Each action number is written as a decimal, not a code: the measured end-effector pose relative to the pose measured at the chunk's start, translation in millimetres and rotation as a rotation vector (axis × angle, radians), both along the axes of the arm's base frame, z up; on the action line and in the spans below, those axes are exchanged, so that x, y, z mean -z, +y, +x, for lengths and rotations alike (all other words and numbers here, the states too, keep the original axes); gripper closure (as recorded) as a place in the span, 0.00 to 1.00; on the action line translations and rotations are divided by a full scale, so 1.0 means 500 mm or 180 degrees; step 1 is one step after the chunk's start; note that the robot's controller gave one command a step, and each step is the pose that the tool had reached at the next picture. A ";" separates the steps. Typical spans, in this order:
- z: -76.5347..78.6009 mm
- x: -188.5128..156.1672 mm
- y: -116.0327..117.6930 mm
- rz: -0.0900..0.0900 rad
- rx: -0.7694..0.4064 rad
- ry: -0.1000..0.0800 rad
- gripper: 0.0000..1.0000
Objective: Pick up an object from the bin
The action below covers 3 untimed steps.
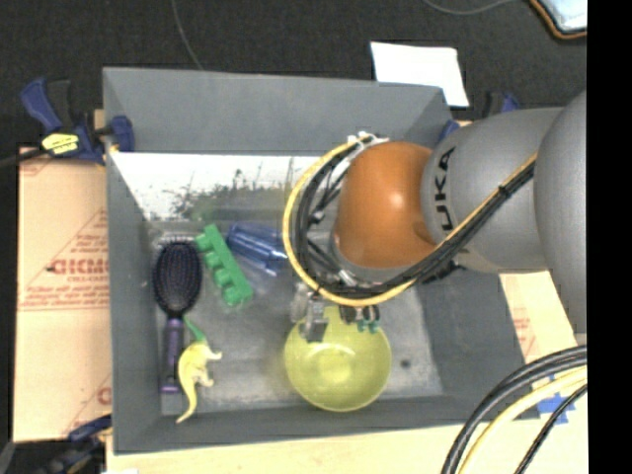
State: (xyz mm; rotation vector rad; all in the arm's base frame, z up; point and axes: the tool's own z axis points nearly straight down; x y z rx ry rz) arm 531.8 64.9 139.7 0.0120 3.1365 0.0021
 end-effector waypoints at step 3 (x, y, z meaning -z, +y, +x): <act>0.001 -0.038 -0.018 0.0007 0.0074 -0.0042 1.00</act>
Offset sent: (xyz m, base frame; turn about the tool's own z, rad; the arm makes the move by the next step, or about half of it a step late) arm 0.0053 -0.0154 0.1724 -0.0315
